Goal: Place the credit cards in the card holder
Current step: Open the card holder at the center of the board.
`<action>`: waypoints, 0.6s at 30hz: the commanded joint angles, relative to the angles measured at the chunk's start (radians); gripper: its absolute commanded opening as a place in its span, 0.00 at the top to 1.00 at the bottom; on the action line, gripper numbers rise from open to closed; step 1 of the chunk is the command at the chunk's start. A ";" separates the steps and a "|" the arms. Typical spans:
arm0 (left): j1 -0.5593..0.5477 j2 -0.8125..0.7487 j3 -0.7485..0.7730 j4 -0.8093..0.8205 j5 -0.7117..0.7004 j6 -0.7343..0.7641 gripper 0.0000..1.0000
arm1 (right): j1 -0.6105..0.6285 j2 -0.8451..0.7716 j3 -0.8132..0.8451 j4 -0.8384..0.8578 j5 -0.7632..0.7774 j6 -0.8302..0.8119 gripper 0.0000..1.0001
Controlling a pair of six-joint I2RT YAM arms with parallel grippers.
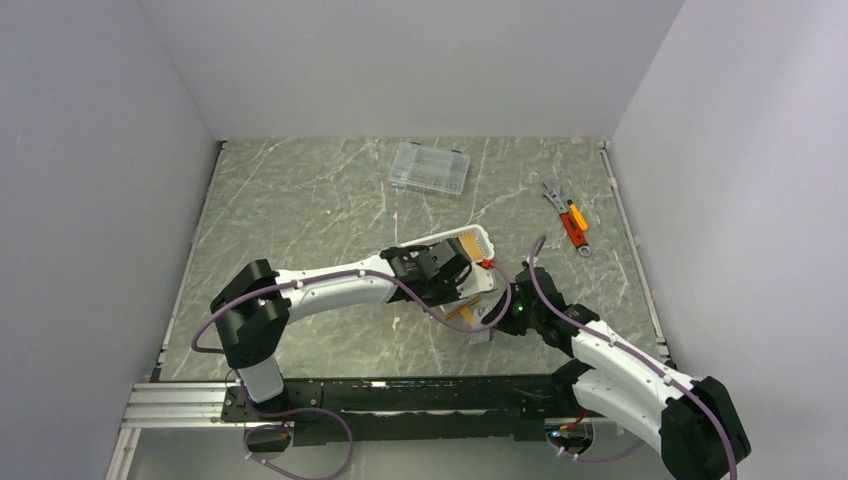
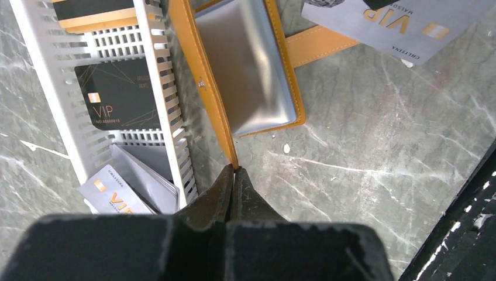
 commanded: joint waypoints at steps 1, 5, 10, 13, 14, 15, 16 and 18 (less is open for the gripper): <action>0.022 0.016 0.047 -0.043 0.084 -0.052 1.00 | 0.002 -0.020 -0.028 -0.106 0.020 -0.005 1.00; 0.035 0.049 0.066 -0.058 0.123 -0.065 1.00 | 0.001 -0.037 -0.033 -0.107 0.014 -0.004 1.00; 0.056 0.085 0.089 -0.075 0.186 -0.078 1.00 | 0.001 -0.069 -0.025 -0.113 0.006 -0.005 1.00; 0.064 0.088 0.094 -0.077 0.214 -0.085 1.00 | 0.001 -0.085 -0.011 -0.106 0.010 -0.005 1.00; 0.065 0.084 0.093 -0.077 0.218 -0.086 1.00 | 0.000 -0.085 -0.006 -0.100 0.009 -0.006 1.00; 0.068 0.079 0.090 -0.075 0.223 -0.085 1.00 | 0.000 -0.082 0.002 -0.092 0.009 -0.009 1.00; 0.070 0.071 0.087 -0.073 0.227 -0.084 1.00 | 0.000 -0.080 0.006 -0.082 0.006 -0.011 1.00; 0.074 0.052 0.081 -0.074 0.245 -0.088 1.00 | 0.000 -0.076 0.017 -0.057 0.001 -0.017 1.00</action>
